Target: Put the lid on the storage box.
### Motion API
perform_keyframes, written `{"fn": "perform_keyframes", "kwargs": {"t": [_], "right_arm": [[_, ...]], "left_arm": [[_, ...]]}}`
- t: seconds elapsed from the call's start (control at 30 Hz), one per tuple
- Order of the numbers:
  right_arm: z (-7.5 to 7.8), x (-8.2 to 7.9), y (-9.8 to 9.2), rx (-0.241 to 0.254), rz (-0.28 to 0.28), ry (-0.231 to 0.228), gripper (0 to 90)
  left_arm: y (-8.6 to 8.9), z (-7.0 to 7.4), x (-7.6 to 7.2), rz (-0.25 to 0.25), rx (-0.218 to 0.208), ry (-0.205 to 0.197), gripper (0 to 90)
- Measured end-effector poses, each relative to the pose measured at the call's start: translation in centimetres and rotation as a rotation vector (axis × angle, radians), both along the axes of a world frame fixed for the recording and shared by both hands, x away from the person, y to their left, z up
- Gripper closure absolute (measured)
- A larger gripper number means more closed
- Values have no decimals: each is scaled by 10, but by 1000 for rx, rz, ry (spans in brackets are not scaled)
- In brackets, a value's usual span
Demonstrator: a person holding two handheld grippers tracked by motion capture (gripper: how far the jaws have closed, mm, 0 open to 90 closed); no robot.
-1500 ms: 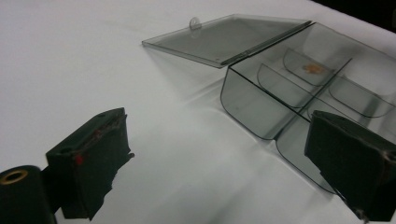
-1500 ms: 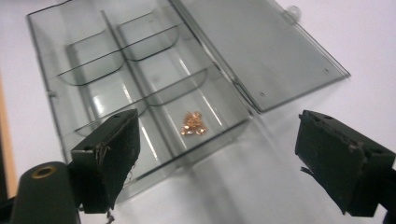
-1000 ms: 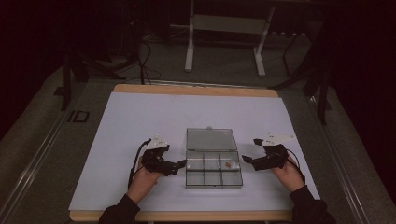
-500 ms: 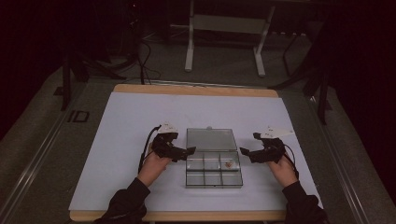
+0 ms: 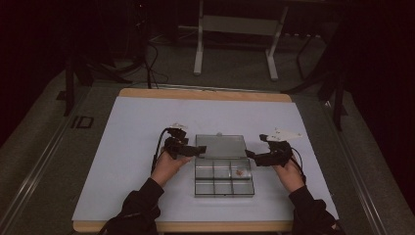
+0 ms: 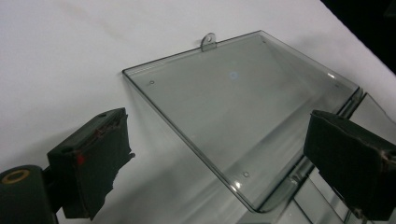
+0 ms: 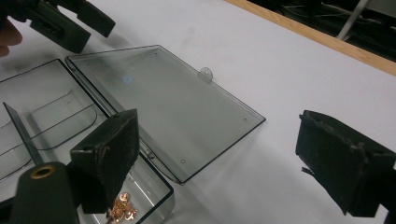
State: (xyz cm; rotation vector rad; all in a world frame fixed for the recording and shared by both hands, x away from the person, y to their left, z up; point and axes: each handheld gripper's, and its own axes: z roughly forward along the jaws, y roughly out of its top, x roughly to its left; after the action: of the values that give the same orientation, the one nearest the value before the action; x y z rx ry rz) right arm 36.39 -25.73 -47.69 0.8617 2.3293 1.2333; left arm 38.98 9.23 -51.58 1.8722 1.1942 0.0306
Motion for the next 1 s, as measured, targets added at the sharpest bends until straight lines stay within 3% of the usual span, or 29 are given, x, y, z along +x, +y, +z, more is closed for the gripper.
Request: {"fn": "perform_keyframes", "kwargs": {"t": [0.1,0.2,0.3,0.43,0.57,0.73,1.0], "right_arm": [[-1,0,0,11,-4,3,134],[-1,0,0,16,-10,7,133],[-1,0,0,15,-12,7,133],[0,1,2,-17,-2,4,135],[1,1,3,-6,5,6,135],[-1,0,4,-15,5,12,135],[-4,2,4,18,-34,25,121]], "left_arm": [[2,-4,4,15,-38,38,148],[0,-10,6,7,-27,67,153],[1,-11,6,17,-42,72,203],[1,-15,8,9,-57,110,221],[0,-18,10,-9,-78,145,258],[0,-20,11,-10,-75,153,321],[2,-22,15,-37,-117,182,408]]}}
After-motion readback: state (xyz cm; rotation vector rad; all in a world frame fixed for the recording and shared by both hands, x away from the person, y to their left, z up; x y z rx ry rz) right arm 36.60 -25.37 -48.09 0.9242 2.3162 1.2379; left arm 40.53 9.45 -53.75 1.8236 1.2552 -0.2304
